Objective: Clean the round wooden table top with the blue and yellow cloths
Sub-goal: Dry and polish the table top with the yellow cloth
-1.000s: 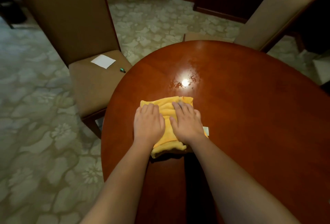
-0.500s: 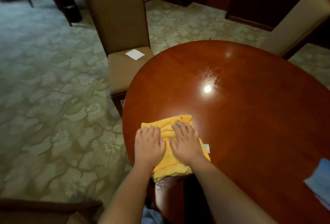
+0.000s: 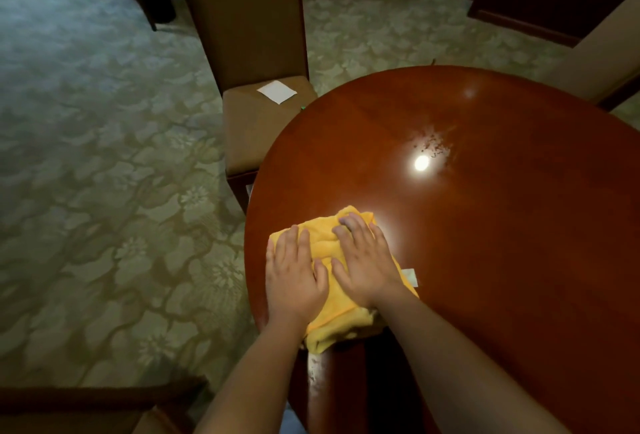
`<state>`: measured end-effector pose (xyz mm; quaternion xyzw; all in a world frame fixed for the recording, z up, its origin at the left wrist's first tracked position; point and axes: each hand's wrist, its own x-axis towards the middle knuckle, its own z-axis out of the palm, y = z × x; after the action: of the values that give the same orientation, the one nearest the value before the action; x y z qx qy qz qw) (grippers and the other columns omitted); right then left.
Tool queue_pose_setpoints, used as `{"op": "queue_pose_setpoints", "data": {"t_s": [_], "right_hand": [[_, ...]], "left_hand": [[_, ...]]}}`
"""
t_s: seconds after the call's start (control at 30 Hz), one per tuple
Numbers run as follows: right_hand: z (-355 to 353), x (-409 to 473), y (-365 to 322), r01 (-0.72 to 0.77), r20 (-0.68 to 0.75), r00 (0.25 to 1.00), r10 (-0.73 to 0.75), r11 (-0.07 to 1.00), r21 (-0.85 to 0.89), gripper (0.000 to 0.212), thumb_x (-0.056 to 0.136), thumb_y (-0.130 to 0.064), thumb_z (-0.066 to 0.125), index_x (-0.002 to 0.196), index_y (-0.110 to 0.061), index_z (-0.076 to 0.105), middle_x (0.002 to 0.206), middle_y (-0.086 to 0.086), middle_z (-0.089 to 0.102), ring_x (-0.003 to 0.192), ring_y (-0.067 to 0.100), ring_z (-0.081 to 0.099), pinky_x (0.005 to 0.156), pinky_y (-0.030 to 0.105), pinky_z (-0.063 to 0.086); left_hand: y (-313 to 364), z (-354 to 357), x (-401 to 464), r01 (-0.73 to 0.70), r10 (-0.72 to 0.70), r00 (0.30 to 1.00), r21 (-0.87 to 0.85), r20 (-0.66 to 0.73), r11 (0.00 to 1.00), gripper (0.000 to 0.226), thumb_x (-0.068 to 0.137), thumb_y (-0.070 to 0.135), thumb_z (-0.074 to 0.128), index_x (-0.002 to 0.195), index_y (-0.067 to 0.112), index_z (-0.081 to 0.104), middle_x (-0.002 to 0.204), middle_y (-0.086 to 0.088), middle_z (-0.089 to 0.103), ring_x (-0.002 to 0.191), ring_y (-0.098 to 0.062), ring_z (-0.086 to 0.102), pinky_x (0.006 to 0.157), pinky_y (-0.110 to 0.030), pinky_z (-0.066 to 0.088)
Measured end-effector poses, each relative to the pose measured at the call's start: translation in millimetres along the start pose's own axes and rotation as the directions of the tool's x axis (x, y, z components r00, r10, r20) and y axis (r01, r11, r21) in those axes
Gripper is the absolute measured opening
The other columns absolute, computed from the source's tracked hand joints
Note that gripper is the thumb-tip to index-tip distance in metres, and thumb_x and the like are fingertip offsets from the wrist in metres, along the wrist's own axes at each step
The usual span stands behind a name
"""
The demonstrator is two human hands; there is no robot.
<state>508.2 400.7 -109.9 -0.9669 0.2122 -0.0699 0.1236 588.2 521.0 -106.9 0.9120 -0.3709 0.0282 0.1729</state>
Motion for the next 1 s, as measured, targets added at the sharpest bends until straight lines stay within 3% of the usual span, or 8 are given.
{"op": "queue_pose_setpoints", "data": {"t_s": [0.13, 0.27, 0.43, 0.6, 0.7, 0.87, 1.0], "right_hand": [[3, 35, 2, -0.021, -0.073, 0.997, 0.020, 1.000, -0.012, 0.047, 0.080, -0.043, 0.039, 0.119, -0.018, 0.044, 0.129, 0.005, 0.054, 0.127, 0.022, 0.039, 0.101, 0.040, 0.022], [6, 76, 6, -0.034, -0.110, 0.993, 0.031, 0.999, -0.025, 0.050, 0.080, -0.043, 0.037, 0.118, -0.015, 0.052, 0.126, 0.004, 0.055, 0.124, 0.021, 0.038, 0.097, 0.040, 0.022], [1, 125, 12, -0.094, -0.047, 0.994, 0.095, 0.996, 0.006, 0.067, 0.080, -0.047, 0.022, 0.129, -0.012, 0.049, 0.138, 0.006, 0.045, 0.134, 0.026, 0.034, 0.105, 0.048, 0.024], [-2, 164, 16, -0.148, -0.010, 0.989, 0.148, 0.988, -0.048, 0.074, 0.075, -0.048, 0.011, 0.134, -0.016, 0.043, 0.141, 0.003, 0.038, 0.134, 0.022, 0.028, 0.105, 0.045, 0.019], [-4, 171, 15, -0.153, -0.025, 0.988, 0.151, 0.986, -0.069, 0.071, 0.076, -0.046, 0.014, 0.131, -0.014, 0.046, 0.136, 0.005, 0.044, 0.129, 0.025, 0.035, 0.101, 0.046, 0.024], [-8, 155, 7, -0.170, -0.007, 0.985, 0.171, 0.978, -0.120, 0.072, 0.076, -0.048, 0.014, 0.131, -0.014, 0.046, 0.133, 0.005, 0.045, 0.125, 0.026, 0.038, 0.096, 0.044, 0.029], [-5, 120, -13, -0.167, -0.020, 0.986, 0.166, 0.983, -0.078, 0.061, 0.078, -0.044, 0.027, 0.121, -0.012, 0.054, 0.123, 0.007, 0.054, 0.115, 0.028, 0.047, 0.091, 0.045, 0.035]], "left_hand": [[-4, 4, 32, 0.033, -0.034, 0.998, -0.015, -0.051, 0.999, 0.050, 0.083, 0.035, 0.036, 0.115, 0.006, 0.062, 0.113, -0.009, 0.063, 0.109, -0.027, 0.057, 0.102, -0.047, 0.036], [-11, 7, 73, 0.022, -0.021, 0.996, 0.017, -0.087, 1.000, 0.045, 0.081, 0.035, 0.038, 0.105, 0.007, 0.064, 0.094, -0.006, 0.063, 0.090, -0.027, 0.057, 0.089, -0.041, 0.034], [-21, 12, 131, -0.027, 0.030, 0.998, 0.052, -0.061, 0.998, 0.043, 0.080, 0.034, 0.037, 0.102, 0.008, 0.062, 0.094, -0.007, 0.059, 0.087, -0.026, 0.055, 0.080, -0.043, 0.041], [-31, 19, 177, -0.066, 0.070, 0.992, 0.041, -0.108, 0.997, 0.034, 0.080, 0.032, 0.036, 0.088, 0.011, 0.061, 0.082, -0.005, 0.058, 0.077, -0.025, 0.053, 0.074, -0.040, 0.039], [-35, 19, 191, -0.072, 0.072, 0.992, -0.001, -0.103, 0.997, 0.031, 0.086, 0.030, 0.033, 0.076, 0.013, 0.057, 0.071, -0.003, 0.057, 0.067, -0.023, 0.052, 0.066, -0.036, 0.036], [-39, 12, 181, -0.147, 0.148, 0.987, 0.027, -0.068, 0.989, 0.036, 0.089, 0.029, 0.029, 0.075, 0.013, 0.058, 0.071, -0.003, 0.059, 0.066, -0.024, 0.055, 0.066, -0.036, 0.038], [-47, 3, 146, -0.163, 0.163, 0.983, 0.010, -0.083, 0.987, 0.033, 0.086, 0.028, 0.032, 0.071, 0.012, 0.056, 0.067, -0.003, 0.057, 0.063, -0.024, 0.053, 0.063, -0.035, 0.038]]}}
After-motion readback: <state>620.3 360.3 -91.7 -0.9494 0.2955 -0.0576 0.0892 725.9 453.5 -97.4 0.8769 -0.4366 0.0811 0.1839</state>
